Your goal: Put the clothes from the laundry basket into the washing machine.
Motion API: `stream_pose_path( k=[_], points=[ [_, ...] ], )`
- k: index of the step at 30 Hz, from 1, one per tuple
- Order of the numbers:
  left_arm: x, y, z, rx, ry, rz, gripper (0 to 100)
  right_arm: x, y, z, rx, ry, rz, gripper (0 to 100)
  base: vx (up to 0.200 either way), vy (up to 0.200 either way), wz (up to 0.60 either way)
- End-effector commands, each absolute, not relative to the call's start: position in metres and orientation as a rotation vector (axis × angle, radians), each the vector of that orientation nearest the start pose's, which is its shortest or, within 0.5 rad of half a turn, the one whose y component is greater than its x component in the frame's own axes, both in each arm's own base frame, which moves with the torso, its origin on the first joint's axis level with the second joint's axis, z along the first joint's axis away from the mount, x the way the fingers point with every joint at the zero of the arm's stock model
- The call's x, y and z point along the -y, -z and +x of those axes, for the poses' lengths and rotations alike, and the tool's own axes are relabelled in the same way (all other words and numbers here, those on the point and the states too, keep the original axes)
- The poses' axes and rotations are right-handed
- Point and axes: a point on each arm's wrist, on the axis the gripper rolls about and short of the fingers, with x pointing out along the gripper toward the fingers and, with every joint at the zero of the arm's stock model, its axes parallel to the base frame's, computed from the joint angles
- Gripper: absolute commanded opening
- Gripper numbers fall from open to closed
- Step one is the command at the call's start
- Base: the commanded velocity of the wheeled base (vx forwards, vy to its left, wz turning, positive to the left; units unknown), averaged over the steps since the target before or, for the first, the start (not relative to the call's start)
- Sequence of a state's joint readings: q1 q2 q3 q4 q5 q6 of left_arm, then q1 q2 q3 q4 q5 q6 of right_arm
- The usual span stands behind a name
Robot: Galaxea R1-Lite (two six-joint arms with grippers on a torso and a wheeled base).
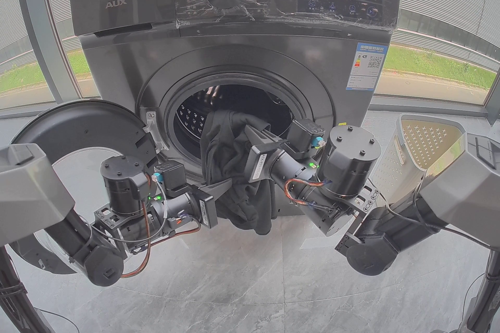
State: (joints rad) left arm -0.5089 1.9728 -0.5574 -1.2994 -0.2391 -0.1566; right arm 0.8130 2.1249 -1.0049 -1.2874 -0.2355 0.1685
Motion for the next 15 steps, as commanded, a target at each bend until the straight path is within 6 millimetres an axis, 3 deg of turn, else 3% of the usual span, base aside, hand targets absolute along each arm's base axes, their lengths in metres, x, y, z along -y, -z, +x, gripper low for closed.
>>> stream_pose_path(
  k=[1,2,3,7,15],
  points=[
    [0.151,-0.137,0.239,-0.087,0.816,-0.145,0,-0.281,-0.131,0.277,0.057,-0.613,0.216,0,0.000,0.000,0.00],
    [0.148,-0.140,0.235,-0.077,0.826,-0.146,0,-0.279,-0.128,0.276,0.043,-0.615,0.208,0,0.000,0.000,0.00],
    [0.146,-0.142,0.232,-0.072,0.834,-0.148,0,-0.278,-0.125,0.274,0.034,-0.617,0.203,100,0.000,0.000,0.00],
    [0.144,-0.146,0.228,-0.044,0.841,-0.162,0,-0.278,-0.122,0.274,0.030,-0.621,0.209,100,0.000,0.000,0.00],
    [0.140,-0.146,0.244,0.004,0.788,-0.169,0,-0.264,-0.111,0.284,-0.003,-0.573,0.188,100,0.000,0.000,0.00]
  ],
)
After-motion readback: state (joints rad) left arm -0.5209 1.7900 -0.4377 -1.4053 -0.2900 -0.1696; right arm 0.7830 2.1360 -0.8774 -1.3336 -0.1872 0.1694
